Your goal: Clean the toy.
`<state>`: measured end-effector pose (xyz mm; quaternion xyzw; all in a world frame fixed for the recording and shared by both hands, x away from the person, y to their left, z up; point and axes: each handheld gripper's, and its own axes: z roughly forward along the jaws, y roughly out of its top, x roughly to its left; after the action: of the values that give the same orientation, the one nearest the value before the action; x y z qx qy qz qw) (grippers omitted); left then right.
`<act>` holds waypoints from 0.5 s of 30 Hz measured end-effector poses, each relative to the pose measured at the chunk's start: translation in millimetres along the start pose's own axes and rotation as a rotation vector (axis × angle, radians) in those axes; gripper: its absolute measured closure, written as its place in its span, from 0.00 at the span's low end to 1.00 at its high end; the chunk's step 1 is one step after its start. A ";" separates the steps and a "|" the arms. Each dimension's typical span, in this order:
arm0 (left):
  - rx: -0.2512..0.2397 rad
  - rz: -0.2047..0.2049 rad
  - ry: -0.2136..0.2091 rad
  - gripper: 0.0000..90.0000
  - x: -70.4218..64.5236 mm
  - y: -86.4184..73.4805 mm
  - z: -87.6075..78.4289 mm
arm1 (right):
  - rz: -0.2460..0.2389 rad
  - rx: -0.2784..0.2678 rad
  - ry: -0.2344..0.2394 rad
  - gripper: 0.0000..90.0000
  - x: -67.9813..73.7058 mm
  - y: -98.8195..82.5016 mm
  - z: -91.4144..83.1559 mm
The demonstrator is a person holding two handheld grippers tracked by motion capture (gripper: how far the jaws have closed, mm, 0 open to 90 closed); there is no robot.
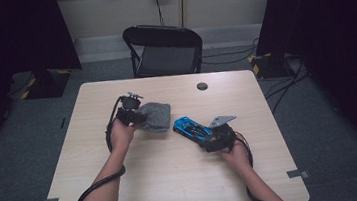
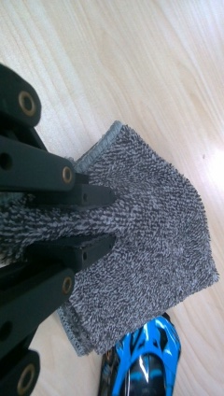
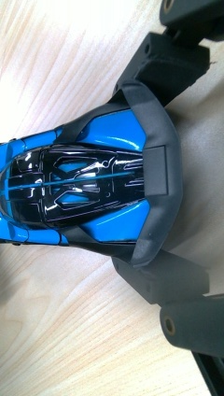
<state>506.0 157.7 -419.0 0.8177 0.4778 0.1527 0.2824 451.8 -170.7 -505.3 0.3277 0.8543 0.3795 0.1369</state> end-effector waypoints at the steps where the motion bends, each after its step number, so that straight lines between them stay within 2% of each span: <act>1: -0.006 0.000 -0.005 0.86 -0.2 0.4 -1.2 | -0.001 0.000 0.000 0.26 0.0 0.0 0.0; 7: -0.028 0.012 -0.030 0.86 -7.1 4.2 -6.4 | -0.001 0.000 0.000 0.26 0.0 0.0 0.0; 15: -0.044 0.060 -0.062 0.86 -23.3 11.0 -9.4 | -0.001 0.000 0.000 0.26 -0.1 0.0 0.0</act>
<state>497.2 136.2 -404.3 0.8296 0.4405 0.1460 0.3104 451.8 -170.8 -505.3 0.3273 0.8546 0.3793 0.1368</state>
